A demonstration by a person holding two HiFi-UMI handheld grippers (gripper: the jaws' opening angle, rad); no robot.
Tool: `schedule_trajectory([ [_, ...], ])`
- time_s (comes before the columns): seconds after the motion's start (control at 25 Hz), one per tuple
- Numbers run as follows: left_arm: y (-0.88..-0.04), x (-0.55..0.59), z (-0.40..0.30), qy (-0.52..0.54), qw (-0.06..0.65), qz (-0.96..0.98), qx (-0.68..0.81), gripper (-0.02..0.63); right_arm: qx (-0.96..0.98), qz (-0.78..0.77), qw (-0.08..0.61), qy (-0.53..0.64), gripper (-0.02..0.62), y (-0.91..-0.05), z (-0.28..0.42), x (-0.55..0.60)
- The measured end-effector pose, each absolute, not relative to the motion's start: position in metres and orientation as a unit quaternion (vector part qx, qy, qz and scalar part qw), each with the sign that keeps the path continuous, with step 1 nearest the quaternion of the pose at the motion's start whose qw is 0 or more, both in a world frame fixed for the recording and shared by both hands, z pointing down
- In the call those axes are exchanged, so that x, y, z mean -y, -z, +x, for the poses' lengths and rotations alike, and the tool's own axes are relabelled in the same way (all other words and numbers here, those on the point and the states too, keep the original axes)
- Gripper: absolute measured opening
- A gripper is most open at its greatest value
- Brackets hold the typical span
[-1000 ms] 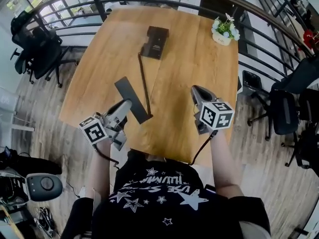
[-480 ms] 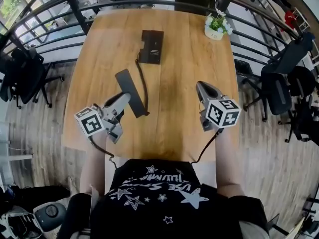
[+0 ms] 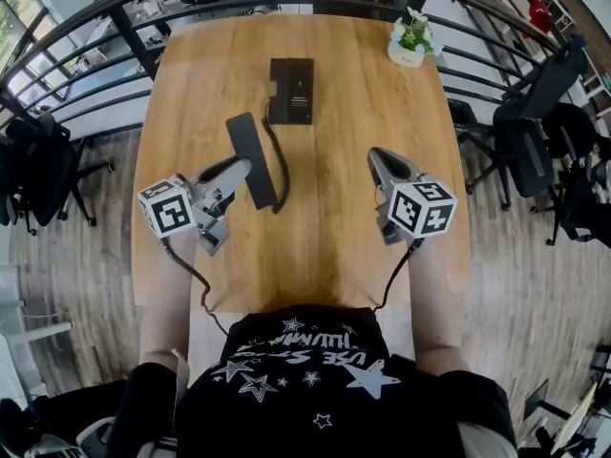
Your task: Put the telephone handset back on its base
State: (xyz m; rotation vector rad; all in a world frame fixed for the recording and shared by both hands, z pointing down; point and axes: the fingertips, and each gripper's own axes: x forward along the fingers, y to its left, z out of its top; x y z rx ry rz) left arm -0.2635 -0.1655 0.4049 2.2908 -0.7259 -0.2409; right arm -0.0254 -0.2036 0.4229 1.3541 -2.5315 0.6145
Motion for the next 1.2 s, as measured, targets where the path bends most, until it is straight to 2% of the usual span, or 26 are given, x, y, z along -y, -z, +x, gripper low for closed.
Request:
schedule_trajectory([
  [1.2, -0.463, 0.378, -0.247, 0.041, 0.371, 0.905, 0.206, 0.077, 0.843, 0.454, 0.119, -0.263, 0.002, -0.478, -0.066, 0.336],
])
